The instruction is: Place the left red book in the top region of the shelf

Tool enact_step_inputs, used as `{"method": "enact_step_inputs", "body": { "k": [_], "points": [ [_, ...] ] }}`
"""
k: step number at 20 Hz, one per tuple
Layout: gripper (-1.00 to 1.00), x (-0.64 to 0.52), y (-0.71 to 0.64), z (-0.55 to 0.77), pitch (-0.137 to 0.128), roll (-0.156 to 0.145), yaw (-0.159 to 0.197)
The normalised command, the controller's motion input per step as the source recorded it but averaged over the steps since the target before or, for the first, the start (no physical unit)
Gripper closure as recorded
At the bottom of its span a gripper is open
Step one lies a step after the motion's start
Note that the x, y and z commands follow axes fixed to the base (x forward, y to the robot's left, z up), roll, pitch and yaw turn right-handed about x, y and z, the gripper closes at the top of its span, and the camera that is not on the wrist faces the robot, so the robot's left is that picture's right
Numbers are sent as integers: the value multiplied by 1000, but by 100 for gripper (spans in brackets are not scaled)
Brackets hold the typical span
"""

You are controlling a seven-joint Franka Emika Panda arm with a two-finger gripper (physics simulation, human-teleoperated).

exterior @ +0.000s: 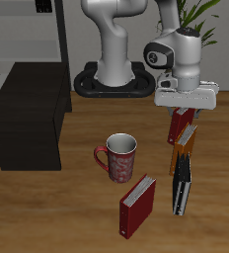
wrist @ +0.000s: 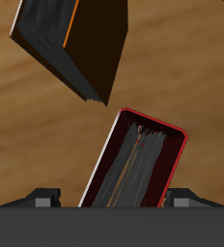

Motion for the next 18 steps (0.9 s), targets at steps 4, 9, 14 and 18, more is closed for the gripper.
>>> {"method": "enact_step_inputs", "body": {
  "k": [4, 9, 14, 18],
  "points": [
    [100, 69, -63, 0, 12, -11, 22],
    [100, 49, -80, 40, 17, -18, 26],
    [100, 33, -286, 311, -41, -80, 46],
    [100, 109, -443, 388, -30, -130, 51]
  ]
}}
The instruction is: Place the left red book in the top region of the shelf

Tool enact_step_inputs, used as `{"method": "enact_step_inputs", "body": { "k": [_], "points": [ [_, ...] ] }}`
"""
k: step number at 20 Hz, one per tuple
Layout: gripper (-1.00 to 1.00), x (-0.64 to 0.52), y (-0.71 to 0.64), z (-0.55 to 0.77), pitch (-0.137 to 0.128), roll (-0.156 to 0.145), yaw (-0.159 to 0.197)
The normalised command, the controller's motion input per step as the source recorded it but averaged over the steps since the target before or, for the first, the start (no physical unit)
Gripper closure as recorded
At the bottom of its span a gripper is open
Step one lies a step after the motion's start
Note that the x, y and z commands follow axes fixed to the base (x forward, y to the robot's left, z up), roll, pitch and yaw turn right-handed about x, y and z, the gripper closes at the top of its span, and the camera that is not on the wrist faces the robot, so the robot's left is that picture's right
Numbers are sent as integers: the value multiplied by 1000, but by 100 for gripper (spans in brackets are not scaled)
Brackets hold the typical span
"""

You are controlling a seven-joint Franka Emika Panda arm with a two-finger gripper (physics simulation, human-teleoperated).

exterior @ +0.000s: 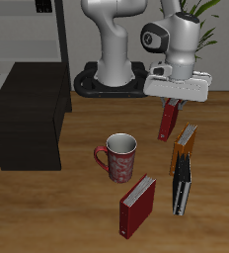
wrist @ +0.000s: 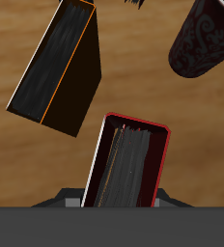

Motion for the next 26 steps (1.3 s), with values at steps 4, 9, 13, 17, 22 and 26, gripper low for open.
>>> {"method": "enact_step_inputs", "body": {
  "k": [4, 9, 13, 17, 22, 26],
  "points": [
    [100, 126, -391, 199, 10, -160, 51],
    [100, 118, -237, 70, 19, -116, 71],
    [100, 54, -225, 110, -58, -158, 84],
    [100, 133, -256, -3, 27, -123, 28],
    [100, 87, -244, -71, 39, -114, 19],
    [100, 4, -200, 5, -26, -81, 22]
  ]
}}
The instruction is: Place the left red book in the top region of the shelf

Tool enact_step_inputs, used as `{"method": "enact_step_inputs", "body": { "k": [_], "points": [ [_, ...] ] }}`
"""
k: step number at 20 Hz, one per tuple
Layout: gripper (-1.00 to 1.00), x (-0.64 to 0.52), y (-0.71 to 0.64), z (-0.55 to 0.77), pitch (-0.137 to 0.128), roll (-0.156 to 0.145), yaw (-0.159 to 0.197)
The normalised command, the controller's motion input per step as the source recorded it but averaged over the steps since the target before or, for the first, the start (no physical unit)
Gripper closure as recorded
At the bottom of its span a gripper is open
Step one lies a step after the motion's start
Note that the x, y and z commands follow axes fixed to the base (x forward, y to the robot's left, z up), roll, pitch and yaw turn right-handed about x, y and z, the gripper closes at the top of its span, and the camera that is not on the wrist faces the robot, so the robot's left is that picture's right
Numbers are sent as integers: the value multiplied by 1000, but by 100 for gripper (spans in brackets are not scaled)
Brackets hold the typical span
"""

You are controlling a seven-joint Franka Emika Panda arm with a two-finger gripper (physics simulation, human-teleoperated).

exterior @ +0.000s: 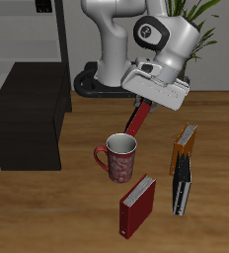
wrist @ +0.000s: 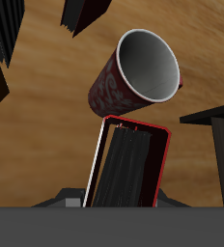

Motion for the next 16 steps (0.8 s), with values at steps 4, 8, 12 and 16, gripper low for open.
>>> {"method": "enact_step_inputs", "body": {
  "k": [4, 8, 12, 16],
  "points": [
    [100, 47, -514, -86, 20, -157, 34],
    [100, 16, -377, -77, 13, -120, 16],
    [100, -20, -259, -24, -12, -128, 26],
    [100, 14, -191, 15, -29, -157, 29]
  ]
}}
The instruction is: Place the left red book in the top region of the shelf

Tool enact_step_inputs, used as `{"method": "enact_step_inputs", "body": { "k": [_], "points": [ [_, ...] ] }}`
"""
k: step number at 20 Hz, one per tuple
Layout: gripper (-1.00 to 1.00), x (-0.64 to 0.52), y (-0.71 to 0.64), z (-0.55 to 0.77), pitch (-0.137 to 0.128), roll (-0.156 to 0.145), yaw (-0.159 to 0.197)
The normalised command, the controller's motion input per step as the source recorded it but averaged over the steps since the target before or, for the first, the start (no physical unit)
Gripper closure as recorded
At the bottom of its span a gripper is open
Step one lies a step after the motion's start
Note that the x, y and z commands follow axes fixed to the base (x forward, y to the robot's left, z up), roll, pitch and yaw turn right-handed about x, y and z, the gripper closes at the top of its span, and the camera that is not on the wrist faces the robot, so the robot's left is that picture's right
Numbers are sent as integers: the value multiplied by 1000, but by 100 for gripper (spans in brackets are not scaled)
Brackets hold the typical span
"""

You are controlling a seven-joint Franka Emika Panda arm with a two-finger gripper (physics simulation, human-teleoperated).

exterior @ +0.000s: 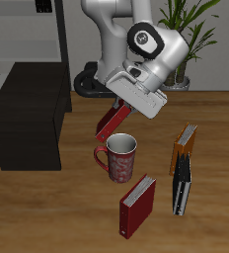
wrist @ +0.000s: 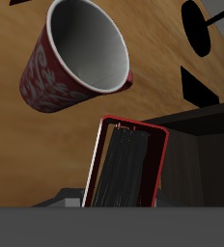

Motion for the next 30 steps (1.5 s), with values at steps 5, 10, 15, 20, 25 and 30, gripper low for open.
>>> {"method": "enact_step_inputs", "body": {
  "k": [5, 10, 15, 20, 25, 30],
  "points": [
    [100, 93, -89, 9, -18, -125, 33],
    [100, 49, -76, -56, -10, -117, 51],
    [100, 66, -43, -18, 16, -60, 19],
    [100, -8, 19, -37, -1, -42, 21],
    [100, -23, -201, -4, 20, -102, 9],
    [100, -28, -163, -20, 41, -95, 15]
  ]
}}
